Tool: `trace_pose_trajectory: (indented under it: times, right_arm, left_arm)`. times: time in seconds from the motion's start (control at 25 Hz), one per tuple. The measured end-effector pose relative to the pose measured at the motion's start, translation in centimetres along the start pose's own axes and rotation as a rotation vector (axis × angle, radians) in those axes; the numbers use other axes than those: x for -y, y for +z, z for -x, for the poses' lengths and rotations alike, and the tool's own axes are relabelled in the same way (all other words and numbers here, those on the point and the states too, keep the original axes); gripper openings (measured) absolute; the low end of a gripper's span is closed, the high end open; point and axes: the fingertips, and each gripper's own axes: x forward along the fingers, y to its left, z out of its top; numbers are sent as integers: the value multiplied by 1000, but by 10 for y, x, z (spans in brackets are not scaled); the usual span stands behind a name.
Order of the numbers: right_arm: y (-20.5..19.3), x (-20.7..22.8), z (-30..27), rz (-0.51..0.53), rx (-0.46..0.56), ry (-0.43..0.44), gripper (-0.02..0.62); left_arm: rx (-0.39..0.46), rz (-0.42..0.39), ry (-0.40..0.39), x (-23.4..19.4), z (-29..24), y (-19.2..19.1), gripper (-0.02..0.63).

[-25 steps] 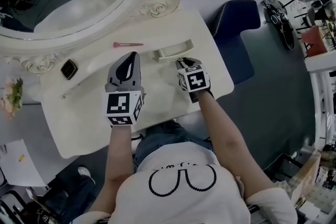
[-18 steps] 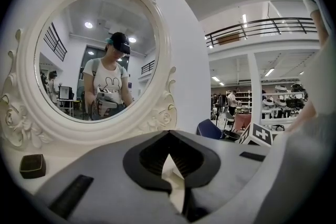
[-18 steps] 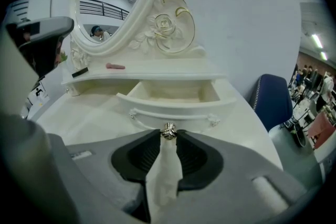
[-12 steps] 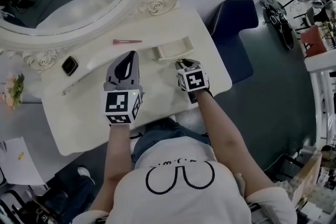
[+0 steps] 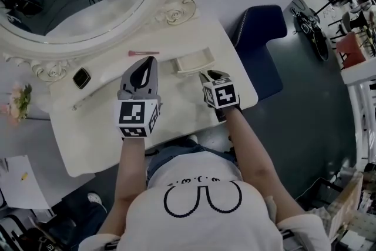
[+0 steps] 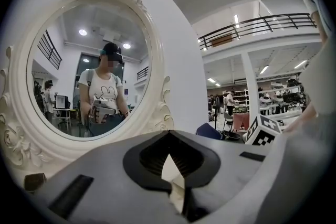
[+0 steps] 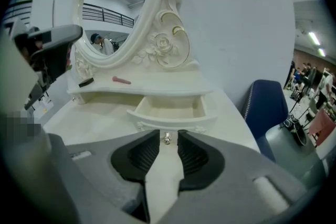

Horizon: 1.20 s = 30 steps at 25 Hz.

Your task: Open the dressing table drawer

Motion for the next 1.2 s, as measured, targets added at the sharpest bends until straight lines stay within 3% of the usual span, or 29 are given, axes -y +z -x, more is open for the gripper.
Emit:
trace_pose_trajectory:
  times: [0.12, 0.36, 0.72, 1.0, 1.2]
  right_arm:
    - [27, 6, 32, -12, 97, -12, 99]
    - [92, 20, 117, 58, 350, -92, -2]
    - [165, 24, 227, 128, 678, -197, -3]
    - [186, 14, 264, 203, 806, -222, -3]
    - [190, 13, 268, 197, 818, -231, -5]
  left_arm:
    - [13, -15, -7, 2, -3, 9, -2]
    - [43, -41, -28, 8, -12, 26, -2]
    - [130, -76, -61, 16, -21, 67, -2]
    - [211, -104, -72, 19, -24, 104, -2]
    - [230, -121, -83, 21, -20, 115, -2]
